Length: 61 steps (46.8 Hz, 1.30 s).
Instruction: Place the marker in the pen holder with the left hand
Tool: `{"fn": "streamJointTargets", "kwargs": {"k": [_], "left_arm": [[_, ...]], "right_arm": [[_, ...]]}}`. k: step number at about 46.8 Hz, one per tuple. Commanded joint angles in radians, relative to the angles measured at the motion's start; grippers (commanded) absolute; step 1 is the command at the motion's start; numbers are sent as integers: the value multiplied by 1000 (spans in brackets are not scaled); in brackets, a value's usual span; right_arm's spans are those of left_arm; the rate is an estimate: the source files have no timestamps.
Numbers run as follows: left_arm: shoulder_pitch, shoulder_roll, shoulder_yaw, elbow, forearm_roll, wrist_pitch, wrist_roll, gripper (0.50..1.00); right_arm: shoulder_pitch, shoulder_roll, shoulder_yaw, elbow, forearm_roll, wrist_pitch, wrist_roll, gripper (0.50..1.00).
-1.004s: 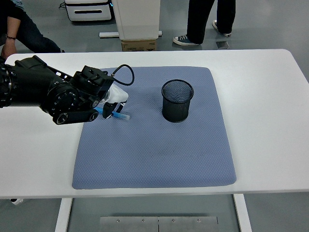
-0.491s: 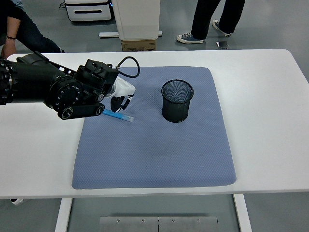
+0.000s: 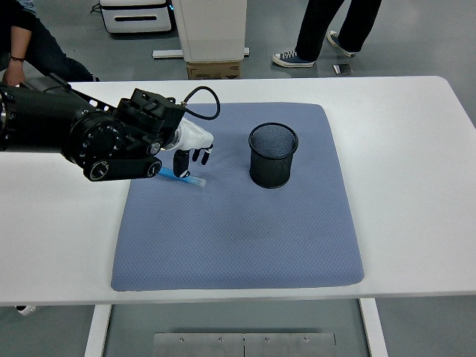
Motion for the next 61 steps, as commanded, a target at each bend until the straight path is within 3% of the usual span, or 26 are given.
{"fn": "streamJointTargets", "kwargs": {"k": [1, 8, 28, 40, 61], "left_arm": [[-4, 4, 7, -5, -31, 37, 1, 689], [-44, 34, 27, -56, -45, 51, 1, 692], [-47, 41, 125, -127, -100, 236, 7, 678], [-29, 36, 151, -153, -110, 296, 7, 645], [13, 21, 152, -153, -116, 328, 7, 607]], "right_arm": [[0, 0, 0, 0, 0, 0, 0, 1000], [0, 0, 0, 0, 0, 0, 0, 1000], [0, 0, 0, 0, 0, 1, 0, 1000], [0, 0, 0, 0, 0, 1, 0, 1000], [0, 0, 0, 0, 0, 0, 0, 1000]]}}
